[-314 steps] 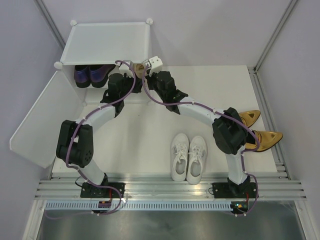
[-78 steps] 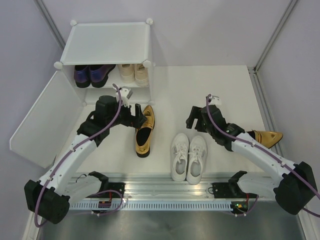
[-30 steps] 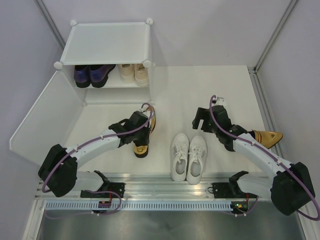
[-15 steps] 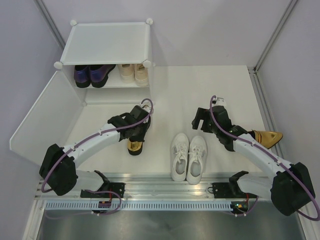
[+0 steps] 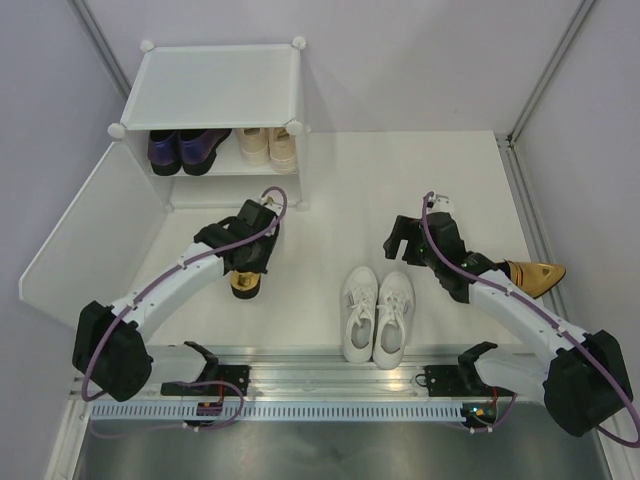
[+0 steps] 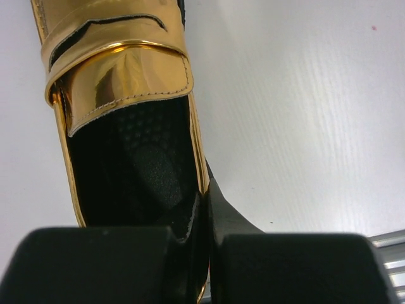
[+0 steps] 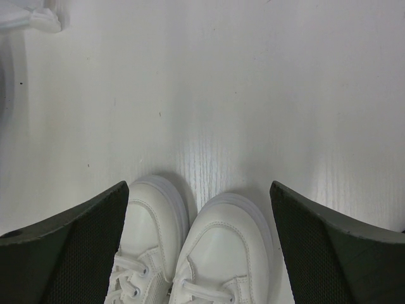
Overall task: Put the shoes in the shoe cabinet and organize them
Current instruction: Pick up the shoe from the center of the board, then place the shoe in the shoe cabinet.
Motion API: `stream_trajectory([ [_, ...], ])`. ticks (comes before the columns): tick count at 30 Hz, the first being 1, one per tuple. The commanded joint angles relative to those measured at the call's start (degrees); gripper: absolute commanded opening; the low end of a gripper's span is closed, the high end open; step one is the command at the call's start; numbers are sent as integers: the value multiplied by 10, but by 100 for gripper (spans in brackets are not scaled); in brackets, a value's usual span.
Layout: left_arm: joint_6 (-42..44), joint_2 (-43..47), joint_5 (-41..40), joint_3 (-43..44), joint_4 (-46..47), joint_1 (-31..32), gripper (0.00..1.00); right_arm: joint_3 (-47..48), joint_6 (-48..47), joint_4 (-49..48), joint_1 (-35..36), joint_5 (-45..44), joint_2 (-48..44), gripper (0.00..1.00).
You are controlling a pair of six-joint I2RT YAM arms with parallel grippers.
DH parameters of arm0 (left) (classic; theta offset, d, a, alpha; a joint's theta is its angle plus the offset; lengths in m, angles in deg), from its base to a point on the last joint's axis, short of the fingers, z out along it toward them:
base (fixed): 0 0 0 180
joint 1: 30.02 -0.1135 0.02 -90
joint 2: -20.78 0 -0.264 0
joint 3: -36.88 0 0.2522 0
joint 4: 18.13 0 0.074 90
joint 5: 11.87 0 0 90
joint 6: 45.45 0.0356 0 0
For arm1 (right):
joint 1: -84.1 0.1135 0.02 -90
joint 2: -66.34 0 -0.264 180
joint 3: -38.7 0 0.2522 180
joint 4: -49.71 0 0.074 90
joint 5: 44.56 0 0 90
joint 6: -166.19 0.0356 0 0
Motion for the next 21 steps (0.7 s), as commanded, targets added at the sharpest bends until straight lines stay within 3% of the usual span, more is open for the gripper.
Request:
stream_trajectory([
  [1, 64, 30, -4, 25, 45, -47, 2, -8, -5, -25, -2, 9, -15, 95],
  [5, 109, 27, 56, 20, 89, -150, 2, -11, -4, -26, -2, 12, -20, 95],
  [21, 241, -121, 70, 102, 222, -312, 2, -19, -3, -33, -2, 23, -40, 94],
])
